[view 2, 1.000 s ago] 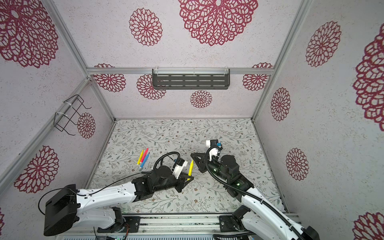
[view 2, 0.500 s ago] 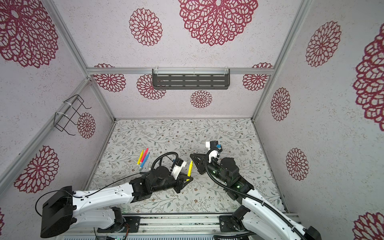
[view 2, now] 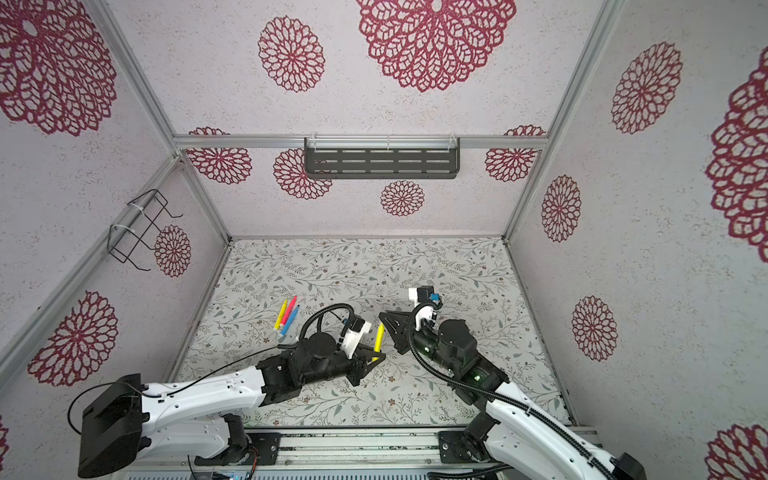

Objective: Insert the pens into the pen caps
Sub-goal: 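Bring the held cap above the yellow highlighter tip held by the left gripper, then push the cap down onto the highlighter tip with the right gripper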

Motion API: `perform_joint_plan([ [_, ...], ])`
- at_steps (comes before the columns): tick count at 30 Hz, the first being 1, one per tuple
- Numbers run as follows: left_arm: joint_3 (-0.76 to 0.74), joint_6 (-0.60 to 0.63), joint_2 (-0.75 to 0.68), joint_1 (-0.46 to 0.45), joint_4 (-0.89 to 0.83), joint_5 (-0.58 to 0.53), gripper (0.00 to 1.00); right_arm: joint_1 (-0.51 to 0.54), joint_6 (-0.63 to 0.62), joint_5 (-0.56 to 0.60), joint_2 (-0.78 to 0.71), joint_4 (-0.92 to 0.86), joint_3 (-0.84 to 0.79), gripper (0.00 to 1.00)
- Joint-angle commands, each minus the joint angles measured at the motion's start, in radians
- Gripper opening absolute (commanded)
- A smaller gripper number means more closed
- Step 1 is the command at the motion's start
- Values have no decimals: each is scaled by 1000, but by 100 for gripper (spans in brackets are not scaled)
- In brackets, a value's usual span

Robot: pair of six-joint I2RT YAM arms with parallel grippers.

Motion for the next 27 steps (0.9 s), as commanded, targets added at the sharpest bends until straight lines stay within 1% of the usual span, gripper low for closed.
perform_joint_plan([
  [1,-3,-3,-33,4,69,-29,0,6,-30,-5,-11,-27,-1,0],
  [4,-6,-4,-38,5,69,-30,0,10,-27,-49,0,-8,-5,0],
  [11,-10,-4,-61,4,73,-34,0,30,-27,-84,13,6,-12,0],
  [16,-16,6,-84,5,79,-40,0,47,-36,-103,-5,-2,3,6],
  [20,-32,23,-109,5,120,-16,0,58,-47,-141,-22,5,12,13],
  [22,-37,30,-126,5,130,-5,0,59,-56,-167,-25,-3,23,17],
  [24,-43,34,-143,5,135,1,0,61,-65,-185,-30,-19,39,25],
  [27,-49,42,-169,5,125,10,0,62,-75,-204,-42,-47,67,47],
])
